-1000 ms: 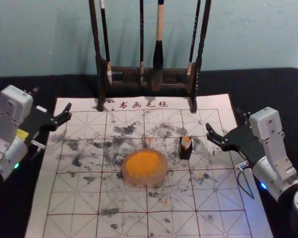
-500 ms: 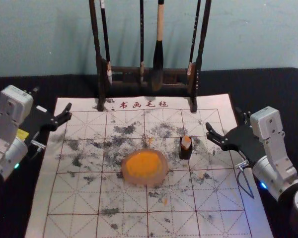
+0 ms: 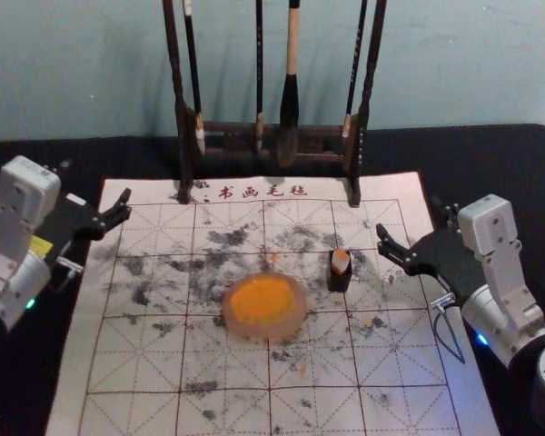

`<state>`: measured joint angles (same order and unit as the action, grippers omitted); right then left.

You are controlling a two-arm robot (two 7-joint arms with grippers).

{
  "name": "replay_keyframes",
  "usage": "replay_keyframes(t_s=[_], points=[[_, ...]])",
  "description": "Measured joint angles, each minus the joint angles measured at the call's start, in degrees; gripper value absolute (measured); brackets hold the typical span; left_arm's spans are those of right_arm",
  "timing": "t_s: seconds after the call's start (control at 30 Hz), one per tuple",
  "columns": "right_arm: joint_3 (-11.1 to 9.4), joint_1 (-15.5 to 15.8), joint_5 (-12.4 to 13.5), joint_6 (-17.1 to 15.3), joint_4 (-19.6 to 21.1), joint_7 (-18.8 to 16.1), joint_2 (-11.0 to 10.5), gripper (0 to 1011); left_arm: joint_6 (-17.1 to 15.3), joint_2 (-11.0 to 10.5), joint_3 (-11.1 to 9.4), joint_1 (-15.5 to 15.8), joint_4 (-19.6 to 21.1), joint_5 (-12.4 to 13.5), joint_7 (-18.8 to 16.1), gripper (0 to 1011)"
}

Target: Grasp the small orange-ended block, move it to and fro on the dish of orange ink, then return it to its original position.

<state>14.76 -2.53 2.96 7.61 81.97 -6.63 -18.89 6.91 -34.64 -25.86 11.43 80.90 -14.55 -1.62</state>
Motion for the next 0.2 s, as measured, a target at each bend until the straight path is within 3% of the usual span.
replay_keyframes(t_s=[0.2], points=[[0.0,0.0,0.0,0.0,0.0,0.0,0.0,1002,0.0,0.0,0.0,0.0,0.0,0.0,0.0,1001]])
